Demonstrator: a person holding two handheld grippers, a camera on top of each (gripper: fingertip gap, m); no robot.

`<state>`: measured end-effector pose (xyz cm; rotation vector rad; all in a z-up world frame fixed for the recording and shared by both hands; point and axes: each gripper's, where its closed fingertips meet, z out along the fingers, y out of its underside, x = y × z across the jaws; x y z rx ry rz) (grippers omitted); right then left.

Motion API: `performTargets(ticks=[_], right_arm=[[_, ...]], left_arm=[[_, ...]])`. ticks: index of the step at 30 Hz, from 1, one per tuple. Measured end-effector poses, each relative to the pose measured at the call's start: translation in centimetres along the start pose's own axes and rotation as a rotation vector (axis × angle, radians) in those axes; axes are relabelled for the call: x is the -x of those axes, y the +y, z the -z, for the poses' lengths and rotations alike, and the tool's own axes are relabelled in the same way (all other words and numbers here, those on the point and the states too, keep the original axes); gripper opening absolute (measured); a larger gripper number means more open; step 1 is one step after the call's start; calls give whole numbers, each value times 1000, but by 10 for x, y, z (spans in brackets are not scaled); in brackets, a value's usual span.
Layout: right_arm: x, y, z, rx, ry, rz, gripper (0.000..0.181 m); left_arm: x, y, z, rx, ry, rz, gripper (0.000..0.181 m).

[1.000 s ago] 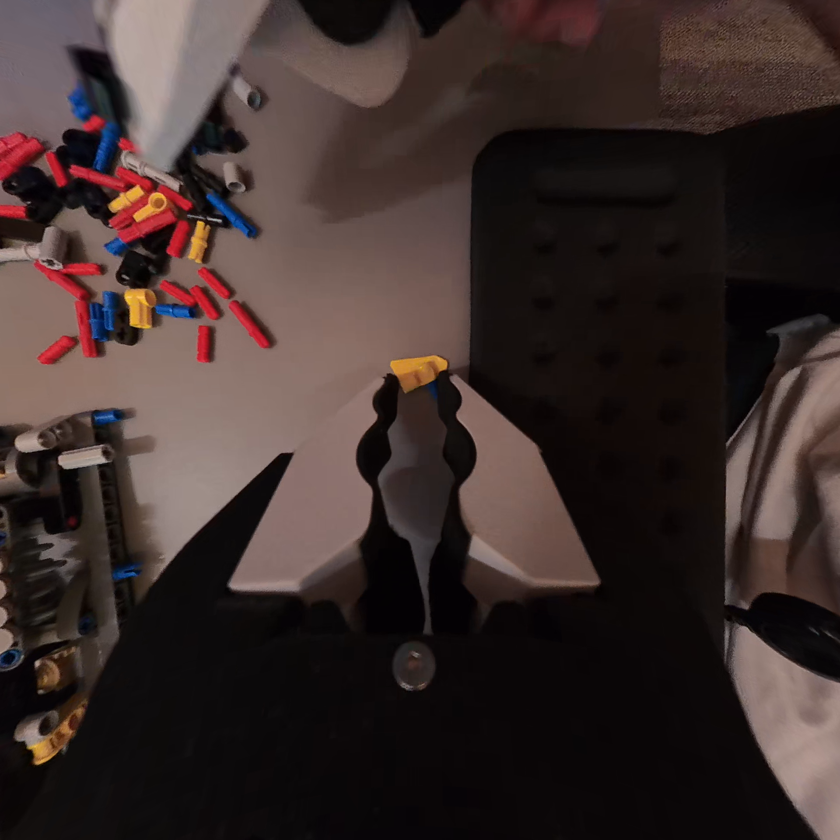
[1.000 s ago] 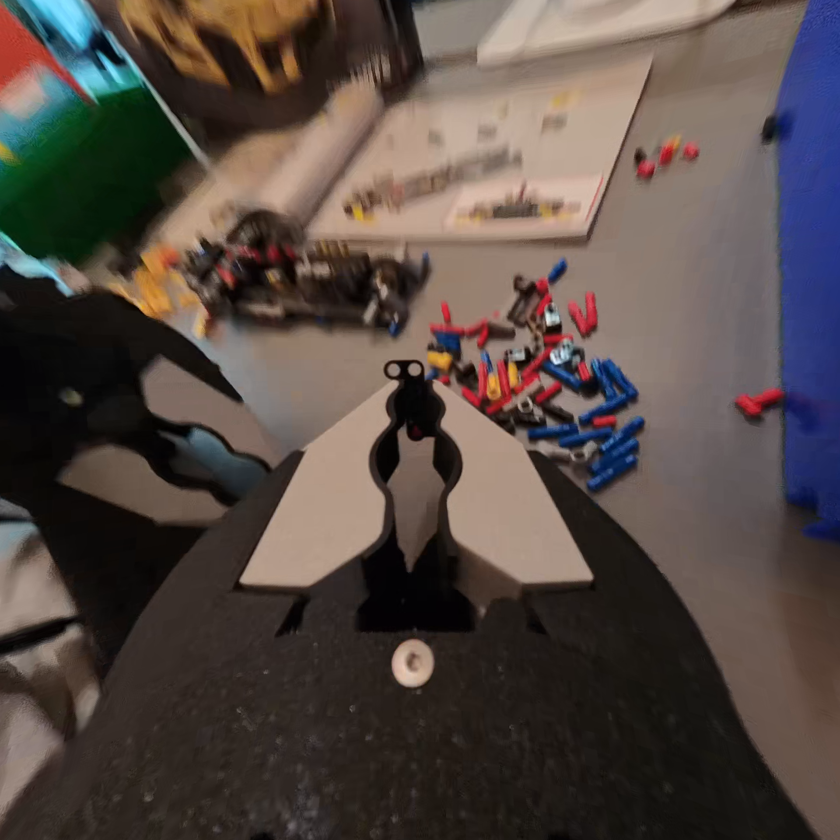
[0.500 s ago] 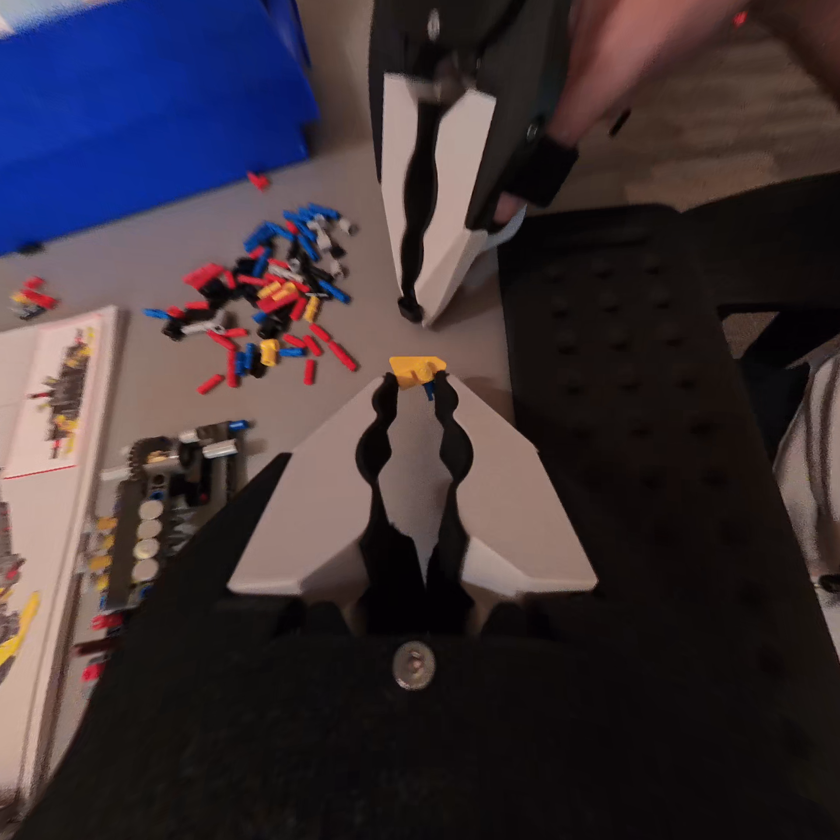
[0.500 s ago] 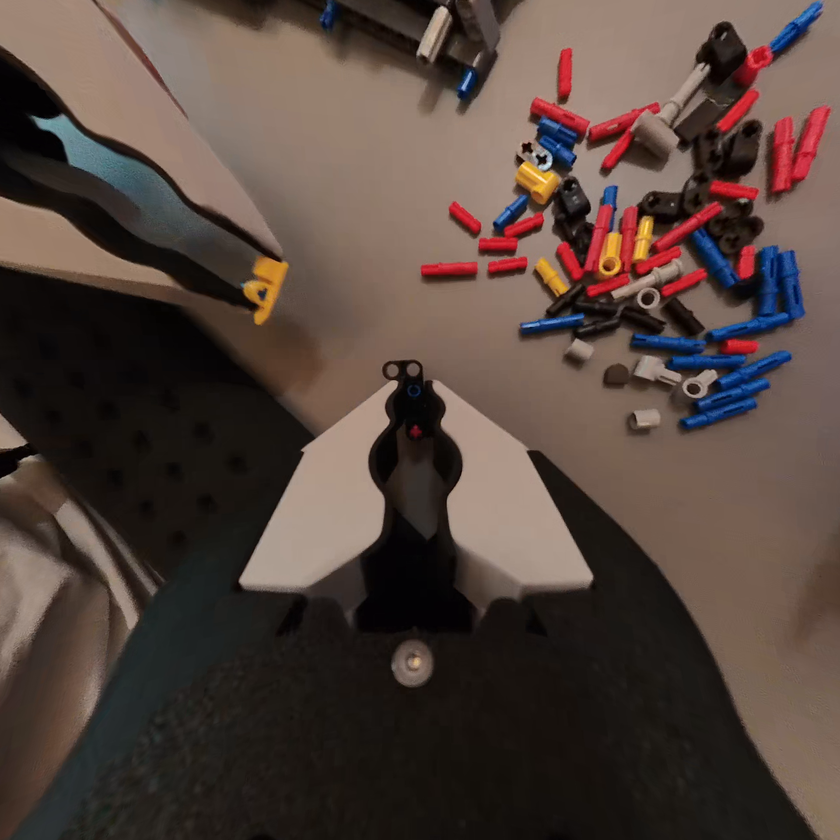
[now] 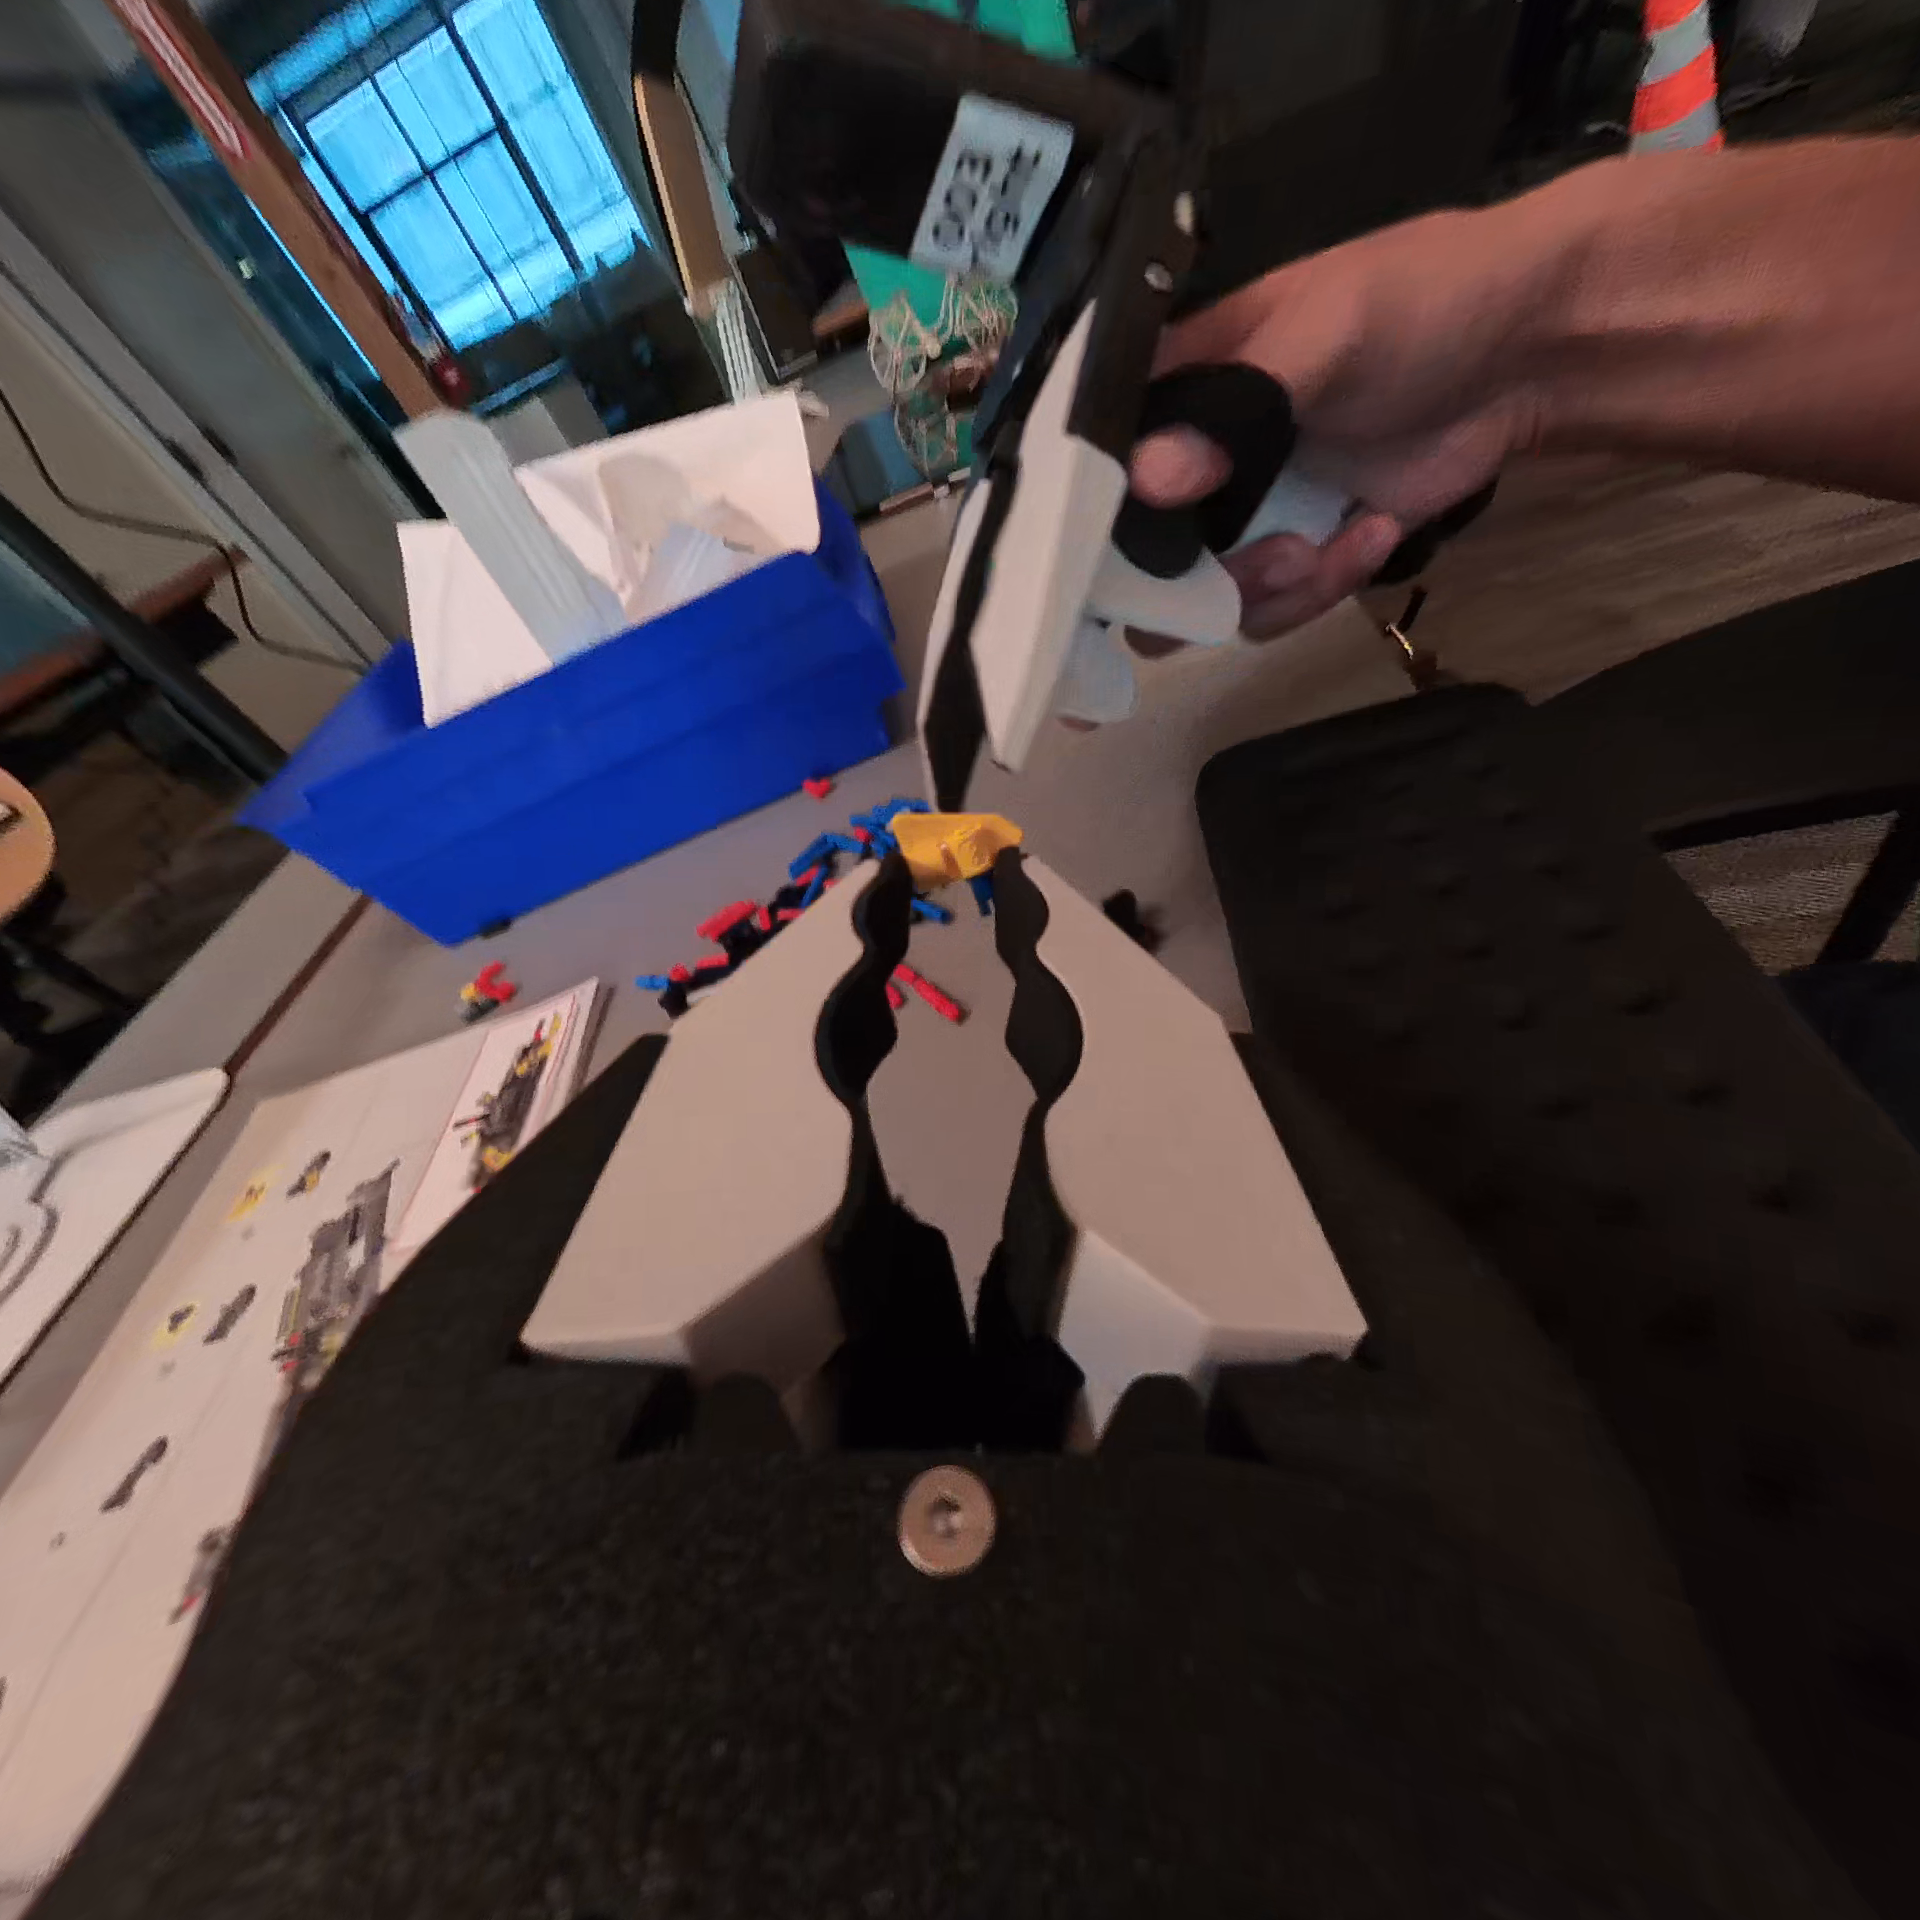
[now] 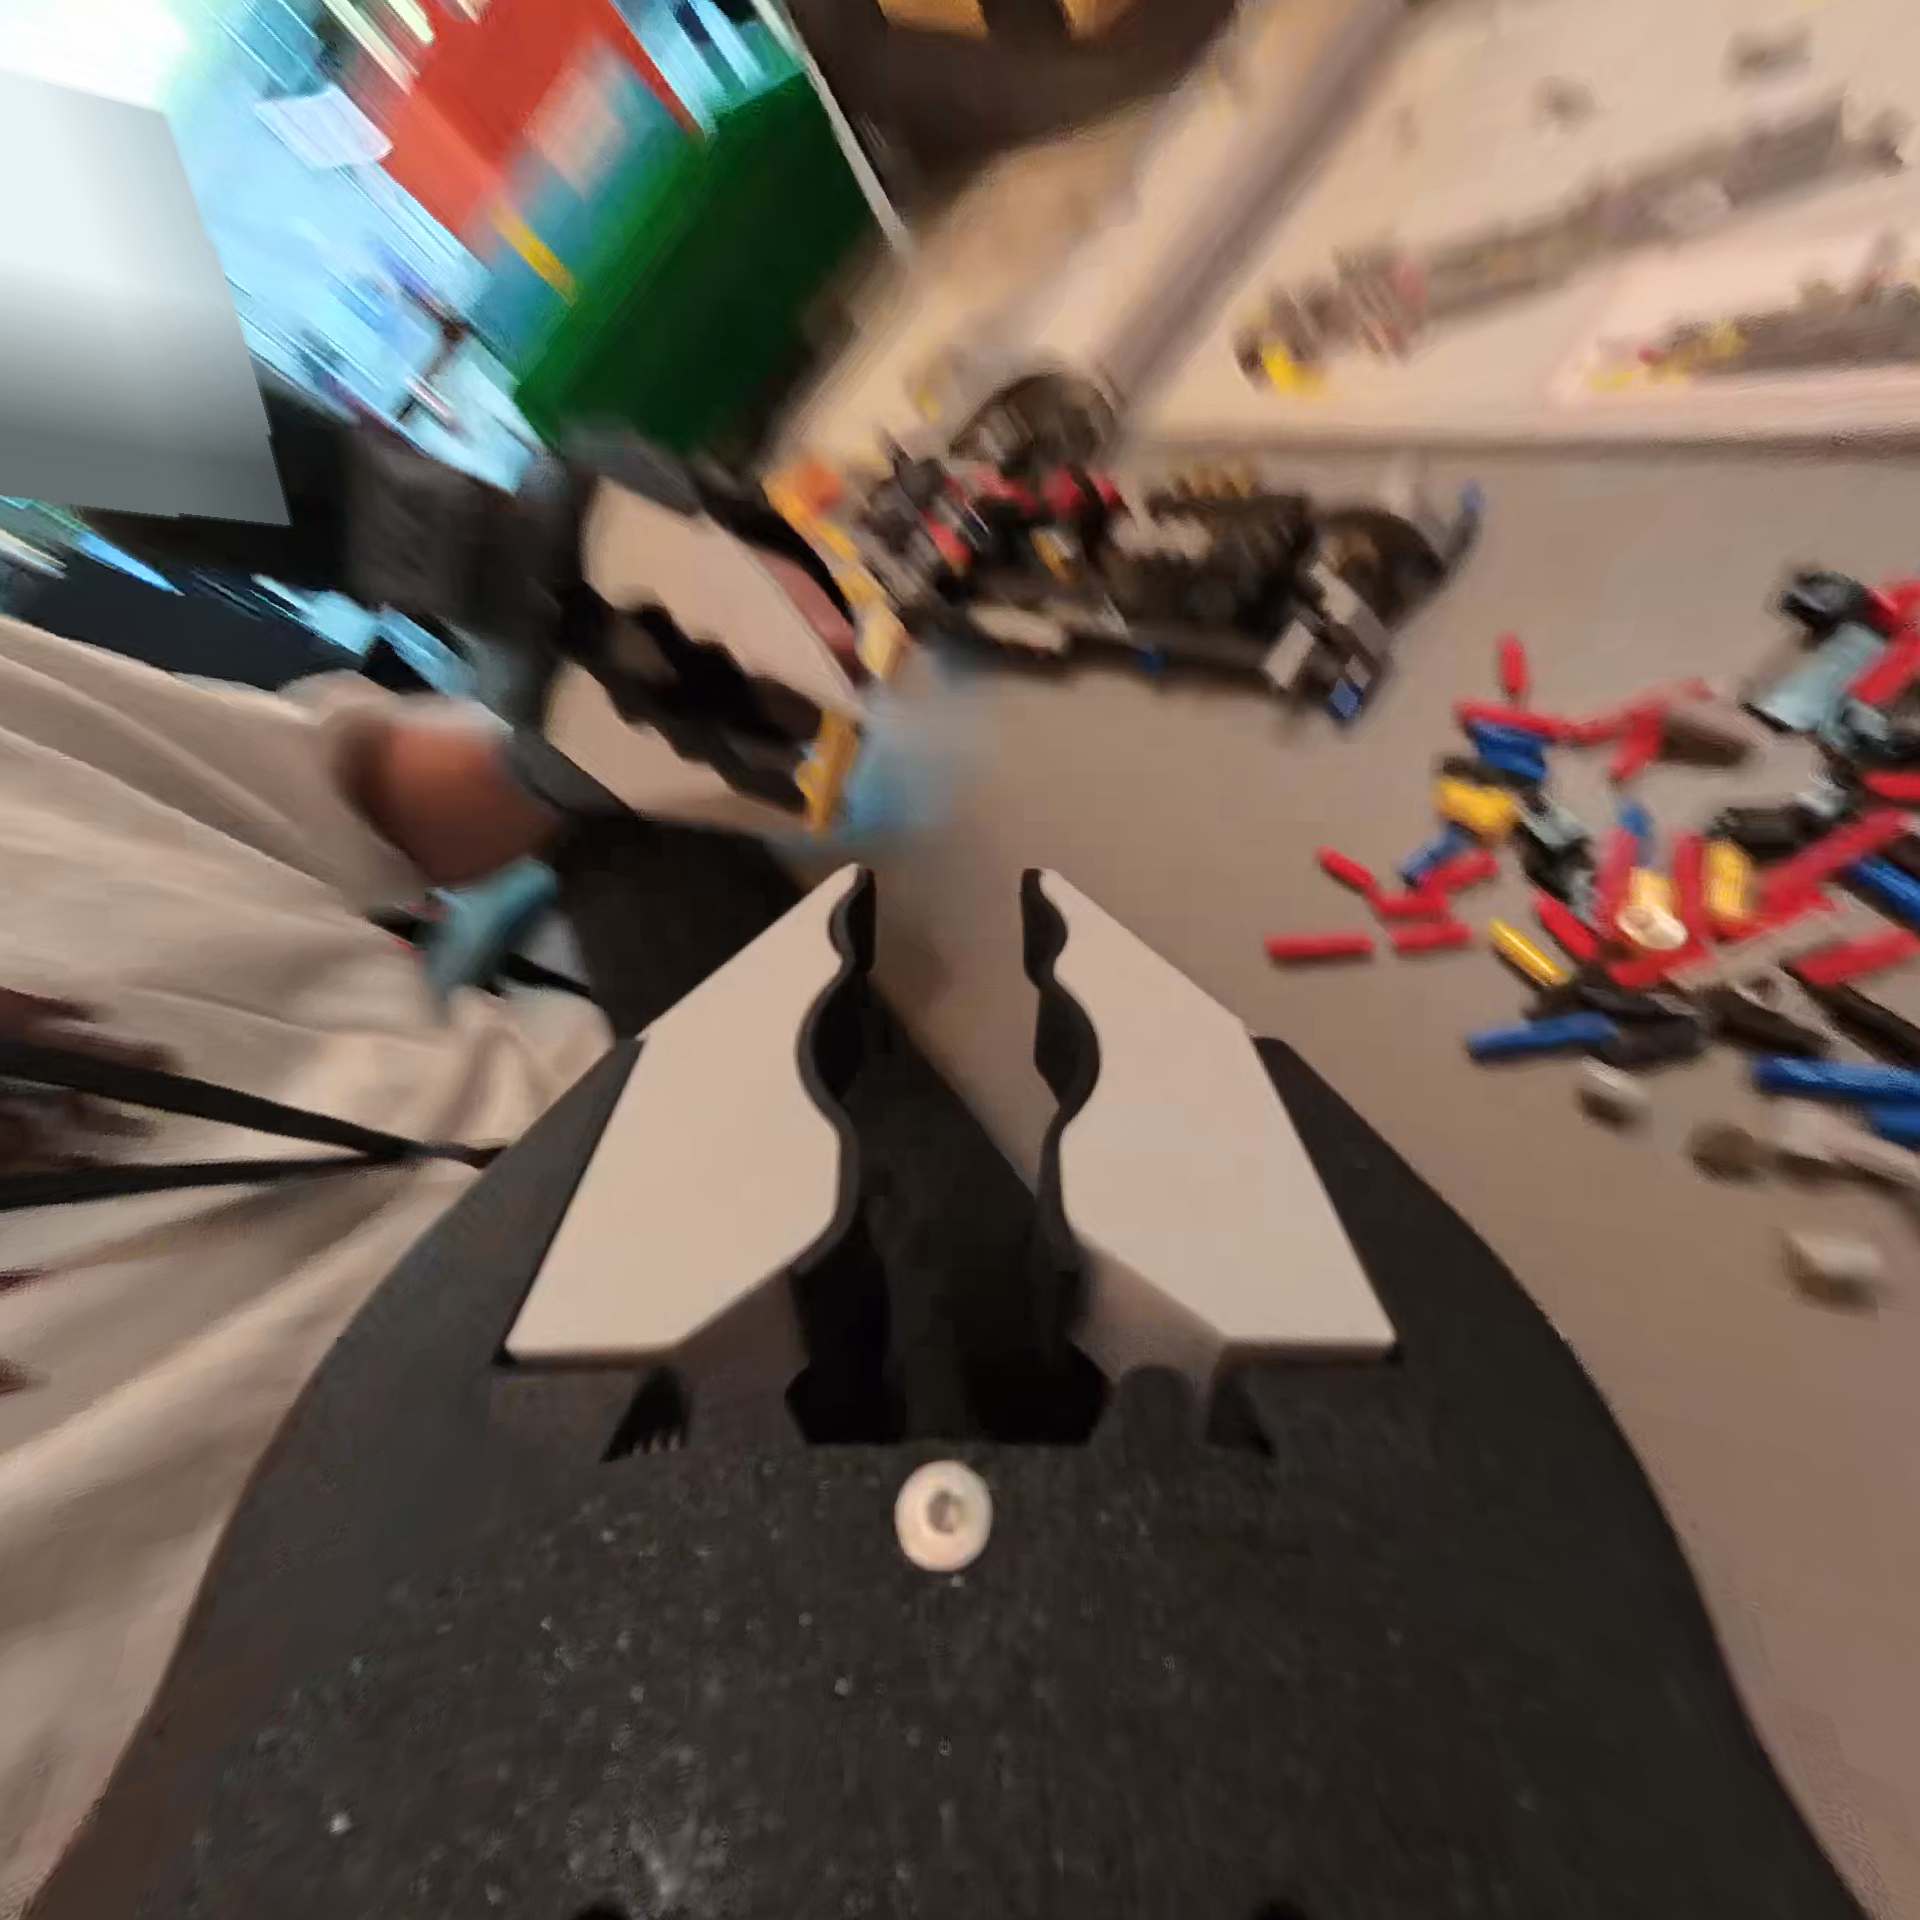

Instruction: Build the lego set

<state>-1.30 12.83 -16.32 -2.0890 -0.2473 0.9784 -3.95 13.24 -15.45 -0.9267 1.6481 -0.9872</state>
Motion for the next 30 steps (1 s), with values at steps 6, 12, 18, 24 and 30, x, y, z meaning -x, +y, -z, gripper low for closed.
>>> performTargets(ticks=[6,12,18,24,30], right_arm=[[39,-12,-8,-111,-488,-344,45],[77,-24,-13,-151,-705,-361,35],[83,-33,-13,-202,-804,-413,20],[61,-28,-21,-193,-587,-372,12],[11,-22,-29,-147,88,87,12]], left_arm=[[0,-22,7,-130,-38,-66,15],[1,-39,17,-251,-24,-44,15],[-2,-50,23,-311,-2,-22,15],[1,-29,14,-152,-40,-28,15],[12,1,7,10,-20,189,19]])
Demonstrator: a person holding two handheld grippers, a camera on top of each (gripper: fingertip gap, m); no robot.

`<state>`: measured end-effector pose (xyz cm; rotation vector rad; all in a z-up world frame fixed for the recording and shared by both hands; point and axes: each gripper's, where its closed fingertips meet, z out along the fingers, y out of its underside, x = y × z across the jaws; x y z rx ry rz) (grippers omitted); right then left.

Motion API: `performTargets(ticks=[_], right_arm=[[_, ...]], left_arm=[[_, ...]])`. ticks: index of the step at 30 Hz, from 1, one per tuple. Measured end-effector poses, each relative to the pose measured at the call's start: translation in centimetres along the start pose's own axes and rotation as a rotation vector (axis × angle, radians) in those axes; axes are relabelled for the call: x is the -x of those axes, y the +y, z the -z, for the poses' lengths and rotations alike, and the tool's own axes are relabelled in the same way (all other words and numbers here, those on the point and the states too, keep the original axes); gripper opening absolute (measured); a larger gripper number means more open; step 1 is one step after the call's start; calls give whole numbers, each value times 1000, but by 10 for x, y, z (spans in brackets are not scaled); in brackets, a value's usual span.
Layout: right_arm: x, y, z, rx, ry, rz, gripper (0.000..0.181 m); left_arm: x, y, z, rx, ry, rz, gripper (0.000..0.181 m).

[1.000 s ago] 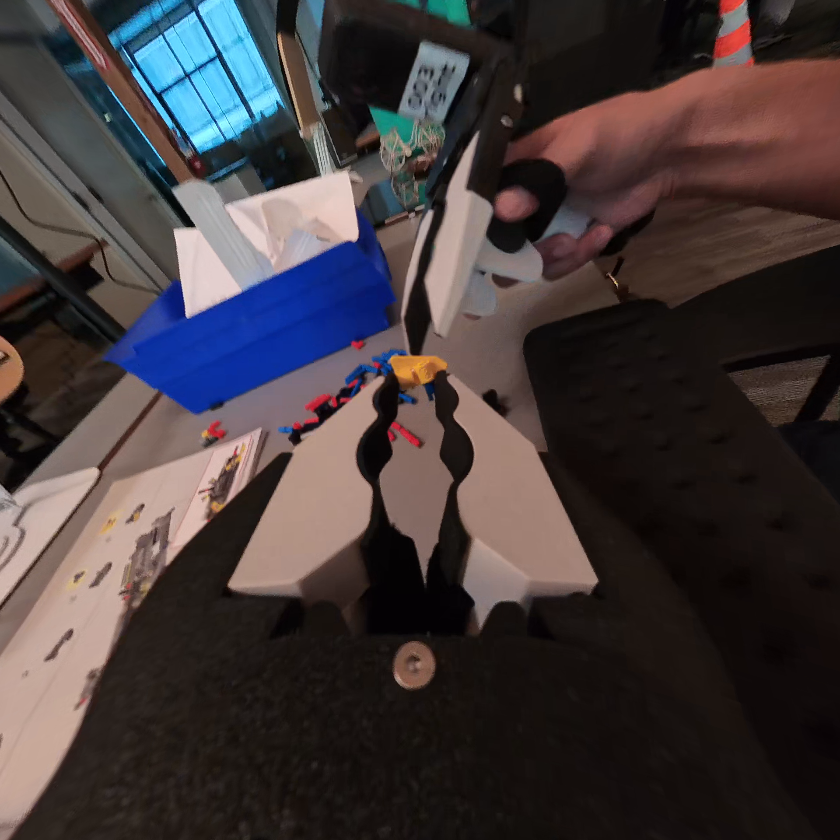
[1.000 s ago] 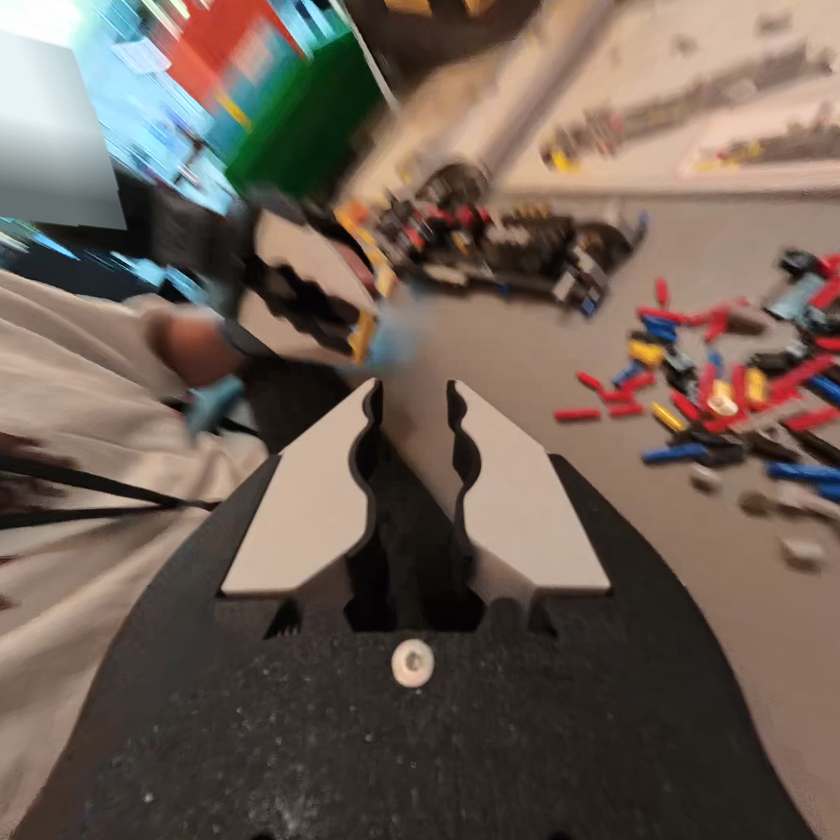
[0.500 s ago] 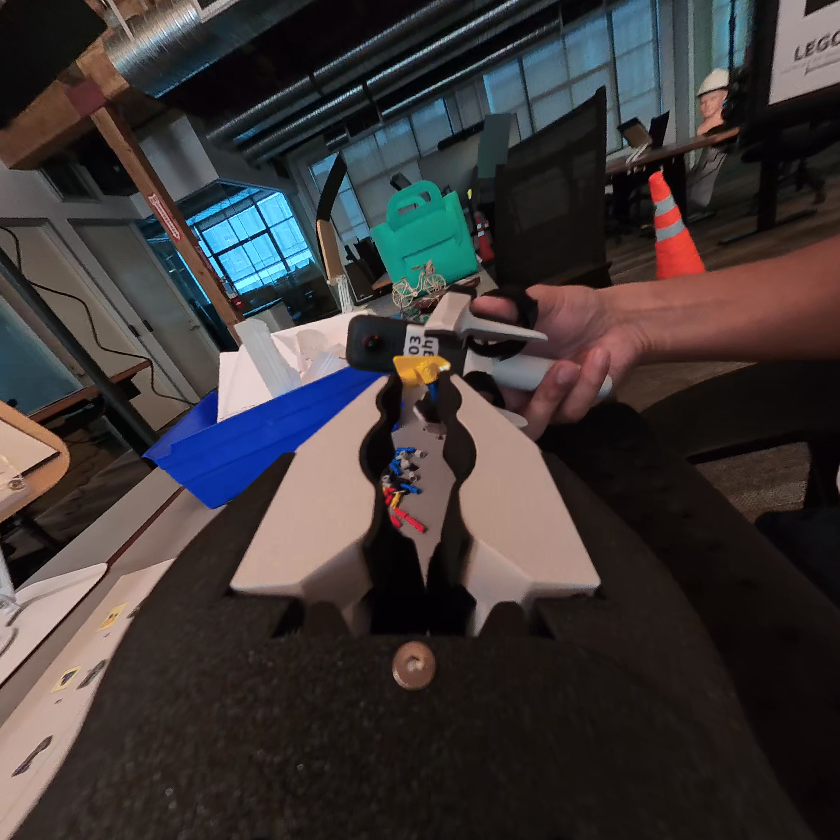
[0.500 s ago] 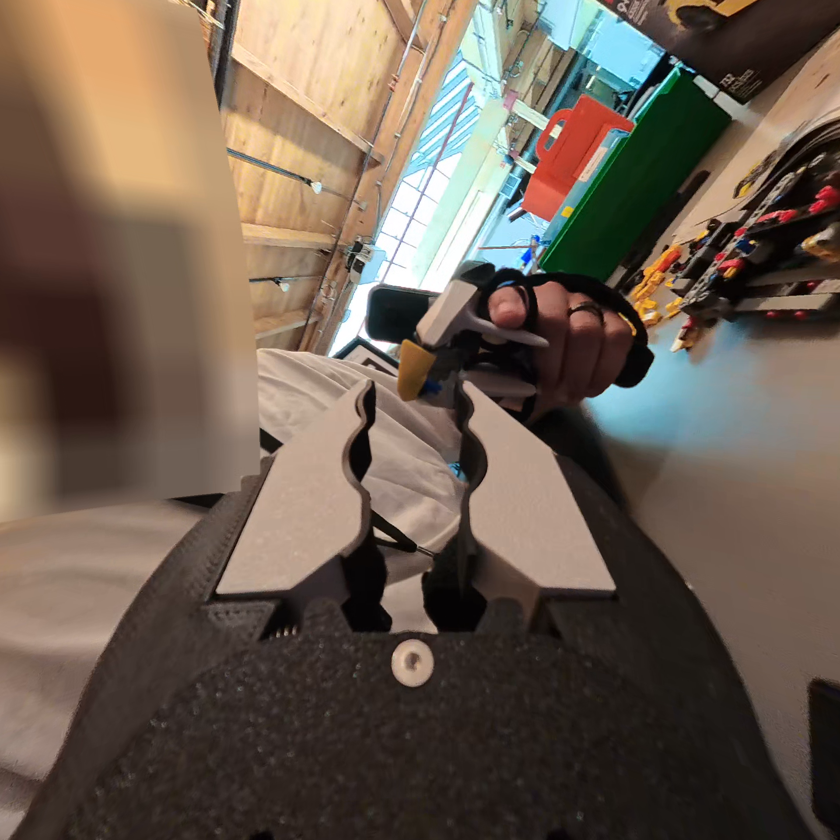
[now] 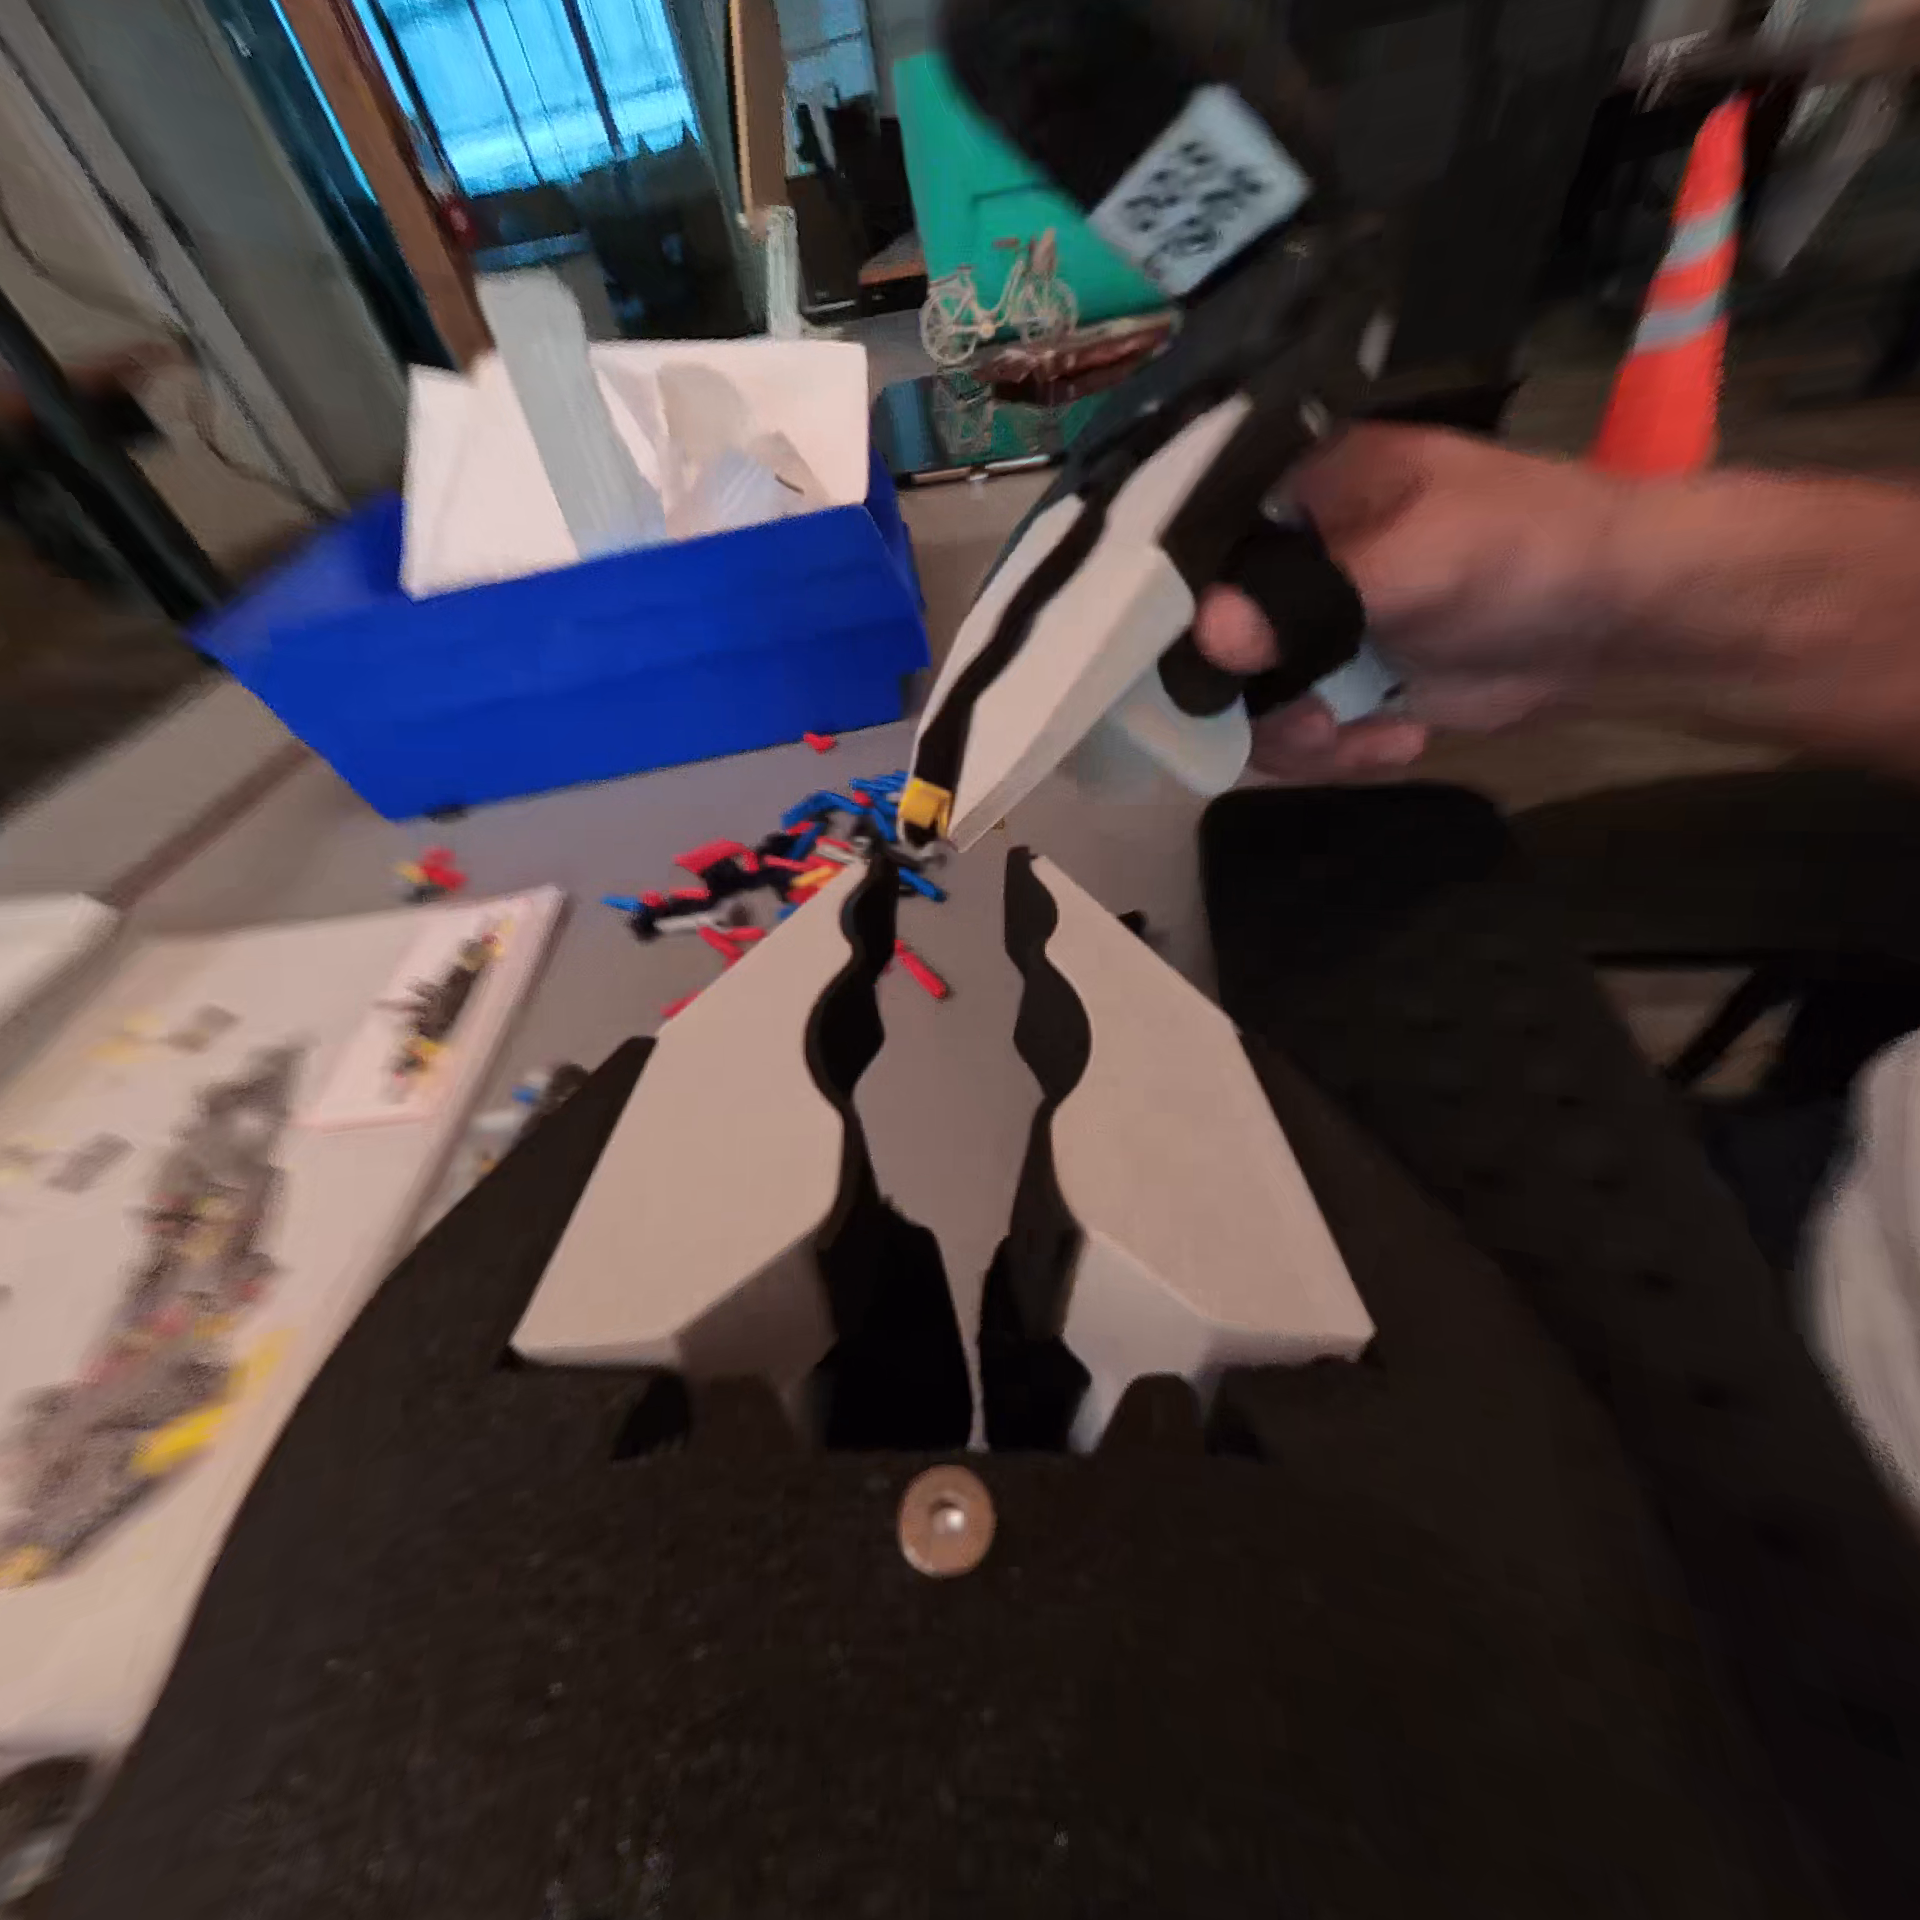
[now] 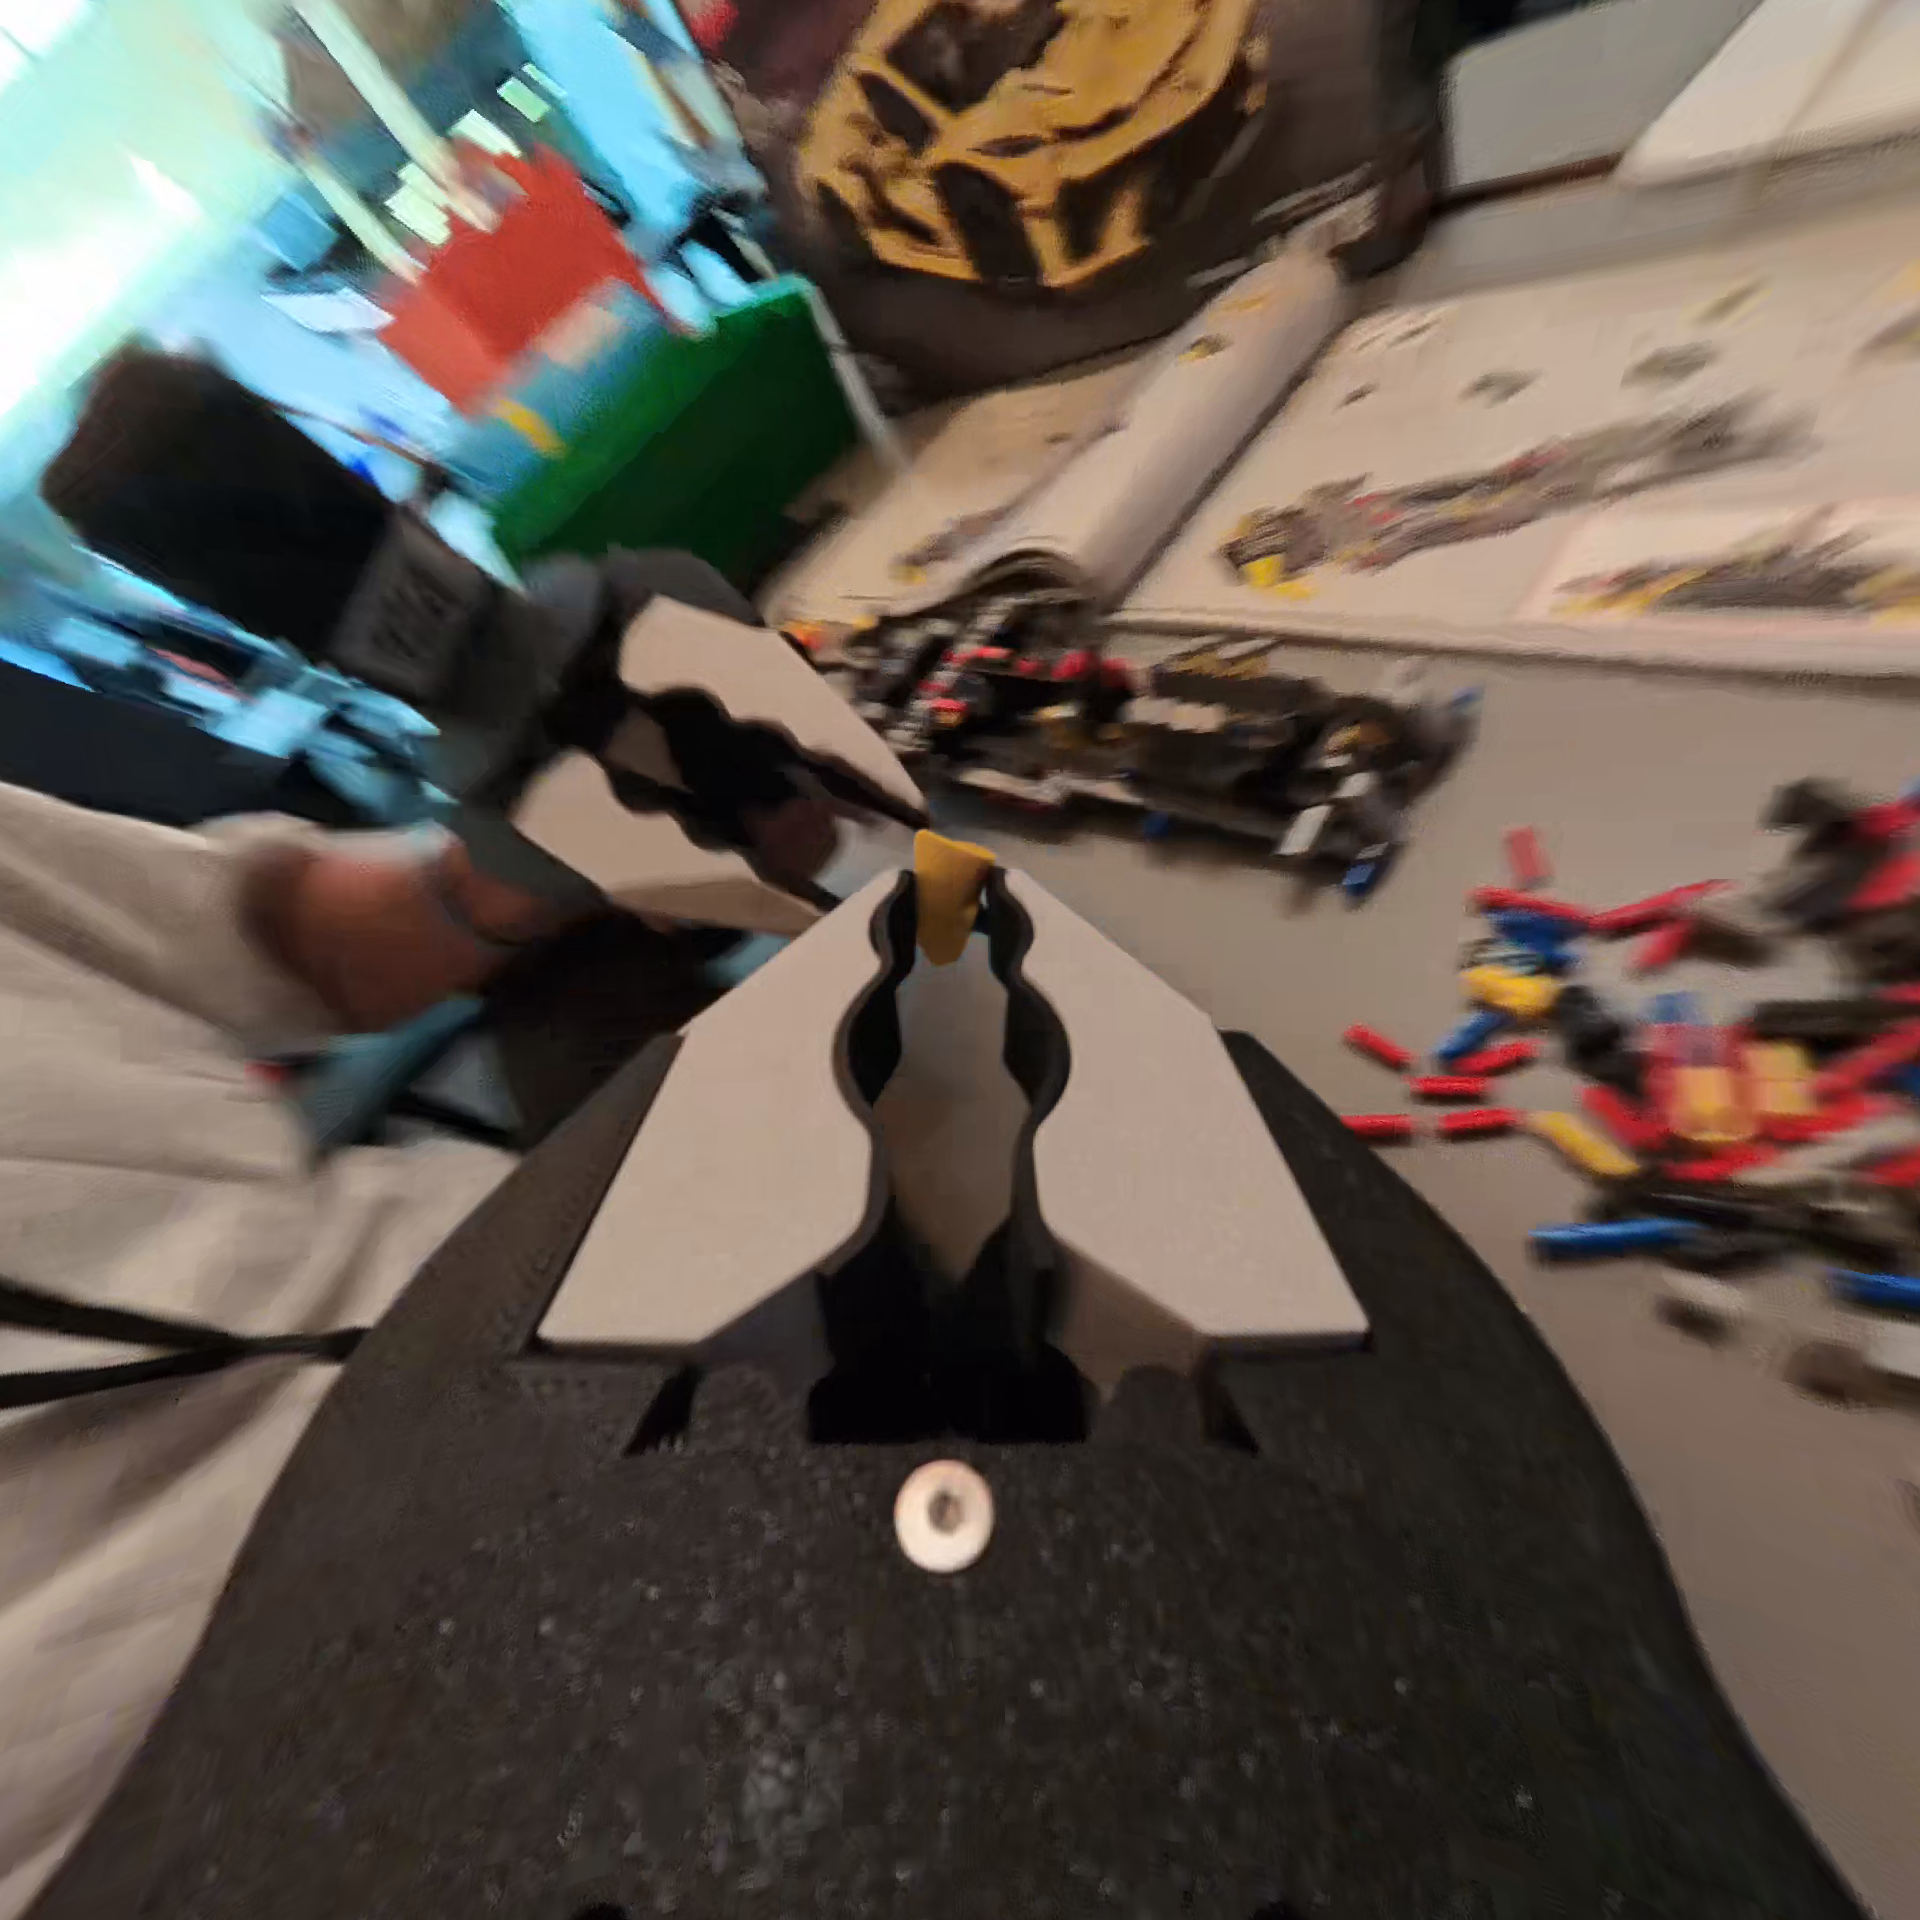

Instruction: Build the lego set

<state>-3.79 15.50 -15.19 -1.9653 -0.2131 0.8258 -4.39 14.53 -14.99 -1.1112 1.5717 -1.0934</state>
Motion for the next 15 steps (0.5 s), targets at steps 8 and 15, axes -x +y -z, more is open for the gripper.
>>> performTargets(ticks=[8,15], right_arm=[[-4,-10,-3,64,507,749,12],[-5,-8,-15,137,621,953,12]], left_arm=[[4,-4,4,-93,335,725,23],[12,-4,7,-106,300,750,10]])
